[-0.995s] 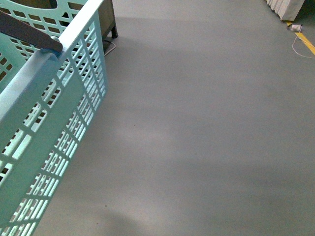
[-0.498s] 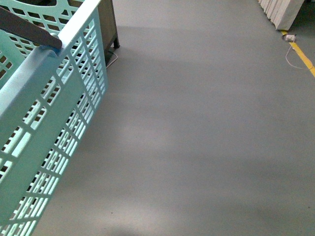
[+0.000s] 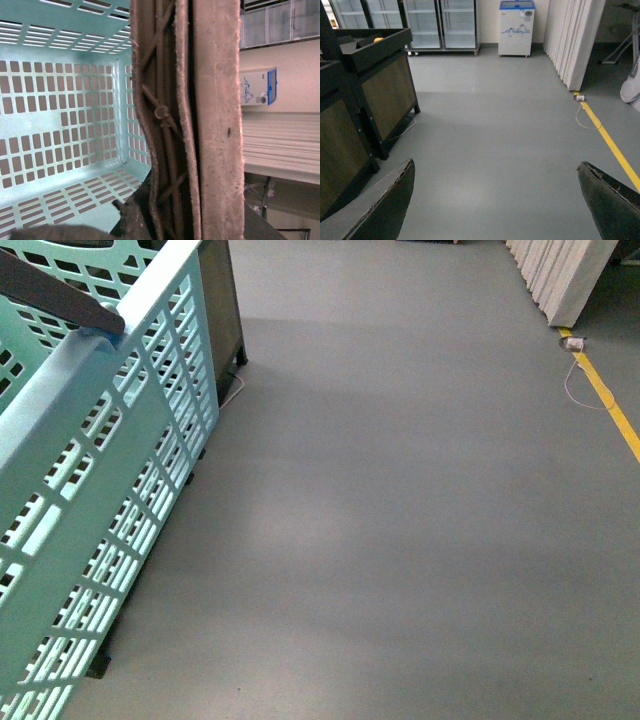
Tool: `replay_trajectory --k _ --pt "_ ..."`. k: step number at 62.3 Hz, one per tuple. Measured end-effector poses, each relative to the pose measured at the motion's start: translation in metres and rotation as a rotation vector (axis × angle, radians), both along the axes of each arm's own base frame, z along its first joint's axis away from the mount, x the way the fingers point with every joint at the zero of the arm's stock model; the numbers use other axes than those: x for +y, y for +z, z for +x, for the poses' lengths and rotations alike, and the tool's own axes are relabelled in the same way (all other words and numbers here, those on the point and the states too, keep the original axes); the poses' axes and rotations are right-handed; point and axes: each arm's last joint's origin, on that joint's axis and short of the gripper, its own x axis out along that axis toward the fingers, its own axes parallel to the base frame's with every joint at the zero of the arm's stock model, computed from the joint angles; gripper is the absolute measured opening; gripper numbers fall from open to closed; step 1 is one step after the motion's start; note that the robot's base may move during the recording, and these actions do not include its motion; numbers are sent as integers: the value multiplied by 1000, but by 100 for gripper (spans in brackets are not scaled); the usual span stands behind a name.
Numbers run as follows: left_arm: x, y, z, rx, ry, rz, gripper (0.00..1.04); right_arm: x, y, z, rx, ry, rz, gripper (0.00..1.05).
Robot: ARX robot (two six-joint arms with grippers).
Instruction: Pick lemon and mango into basket
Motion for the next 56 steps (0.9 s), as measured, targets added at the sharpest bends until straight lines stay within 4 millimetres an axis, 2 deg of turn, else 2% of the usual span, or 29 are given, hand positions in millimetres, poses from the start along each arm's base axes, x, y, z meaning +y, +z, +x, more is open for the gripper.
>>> replay_trajectory --k 56 --pt "-1 0 0 0 -15 -15 15 0 0 0 -1 -2 0 96"
